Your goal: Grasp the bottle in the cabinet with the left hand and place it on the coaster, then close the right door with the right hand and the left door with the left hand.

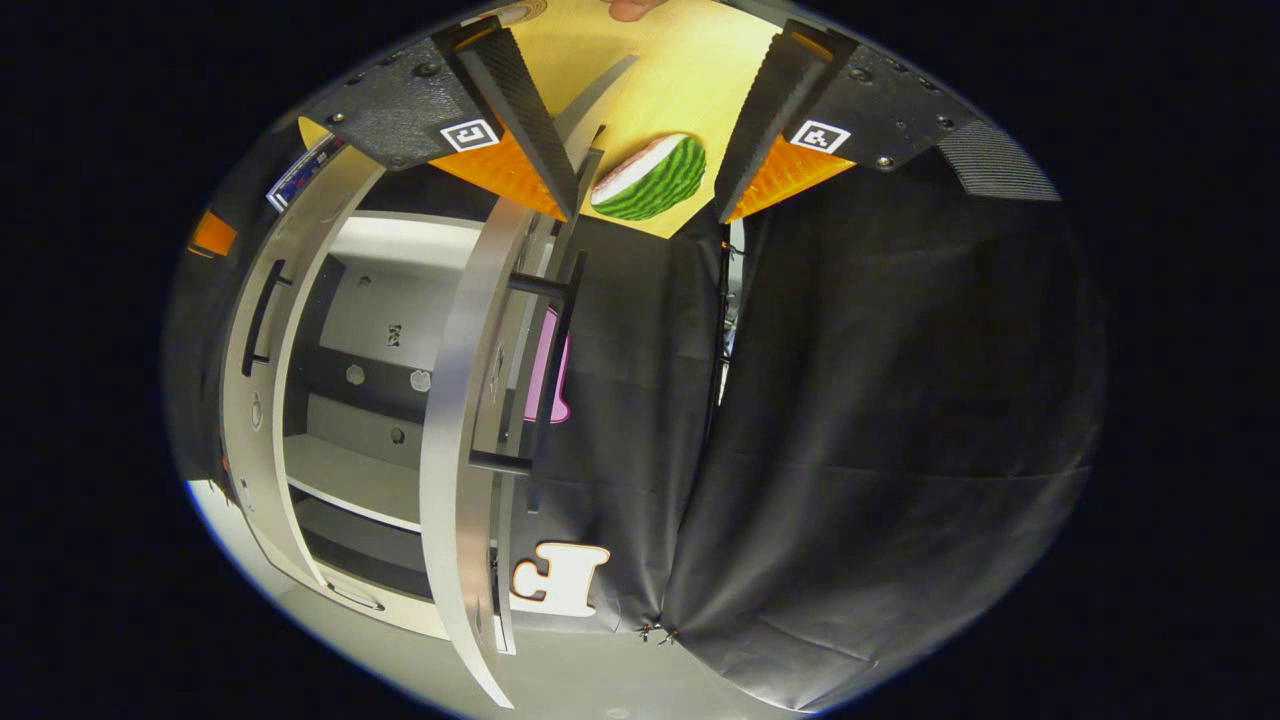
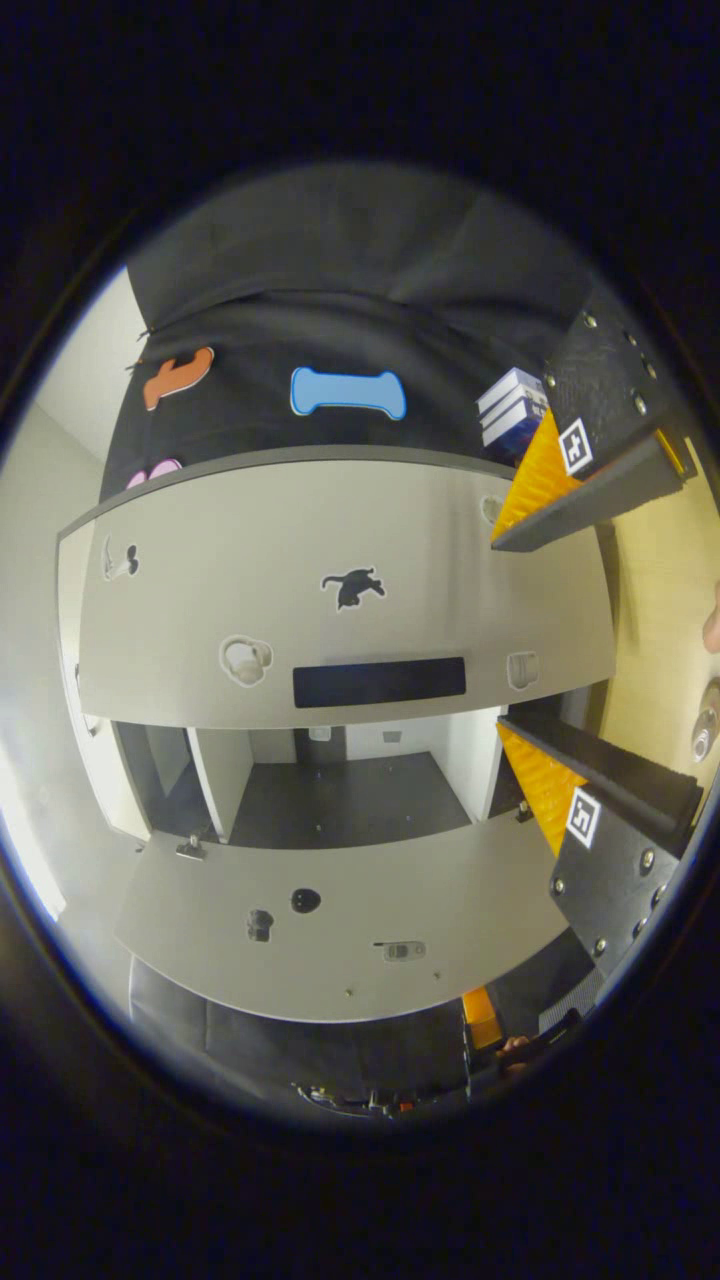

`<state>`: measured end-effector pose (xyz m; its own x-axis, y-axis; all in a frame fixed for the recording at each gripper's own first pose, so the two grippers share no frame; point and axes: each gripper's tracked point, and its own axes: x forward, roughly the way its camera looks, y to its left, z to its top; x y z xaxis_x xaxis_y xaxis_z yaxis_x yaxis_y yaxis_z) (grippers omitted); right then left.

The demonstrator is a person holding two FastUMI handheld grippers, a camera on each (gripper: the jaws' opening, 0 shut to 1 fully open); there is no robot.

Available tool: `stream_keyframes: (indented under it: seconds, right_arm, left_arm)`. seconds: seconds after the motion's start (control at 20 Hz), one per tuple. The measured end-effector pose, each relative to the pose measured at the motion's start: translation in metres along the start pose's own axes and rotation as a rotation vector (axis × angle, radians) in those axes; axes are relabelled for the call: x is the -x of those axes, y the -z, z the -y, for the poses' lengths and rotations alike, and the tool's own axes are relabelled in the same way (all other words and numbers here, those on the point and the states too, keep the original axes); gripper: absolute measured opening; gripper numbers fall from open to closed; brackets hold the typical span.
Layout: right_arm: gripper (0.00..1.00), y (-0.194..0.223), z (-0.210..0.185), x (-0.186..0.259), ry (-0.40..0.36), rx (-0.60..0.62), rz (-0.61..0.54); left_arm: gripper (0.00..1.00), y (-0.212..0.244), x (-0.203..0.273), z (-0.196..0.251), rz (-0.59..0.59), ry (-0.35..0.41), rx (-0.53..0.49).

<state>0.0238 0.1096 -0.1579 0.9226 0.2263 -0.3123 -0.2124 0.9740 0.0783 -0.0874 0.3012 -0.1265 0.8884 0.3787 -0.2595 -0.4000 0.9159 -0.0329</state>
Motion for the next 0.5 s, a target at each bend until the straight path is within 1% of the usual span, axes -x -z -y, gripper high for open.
stream_keyframes:
  seconds: [0.45,0.5]
  right_arm:
    - [0.98,0.0008,0.0048,-0.0085,-0.022,0.007,-0.016]
    - [0.98,0.0018,0.0055,-0.0089,-0.025,0.007,-0.016]
  left_arm:
    - [0.9,0.0024,-0.0003,0.0052,-0.001,0.025,-0.008]
    - [0.87,0.0023,0.0003,0.0057,-0.002,0.033,-0.016]
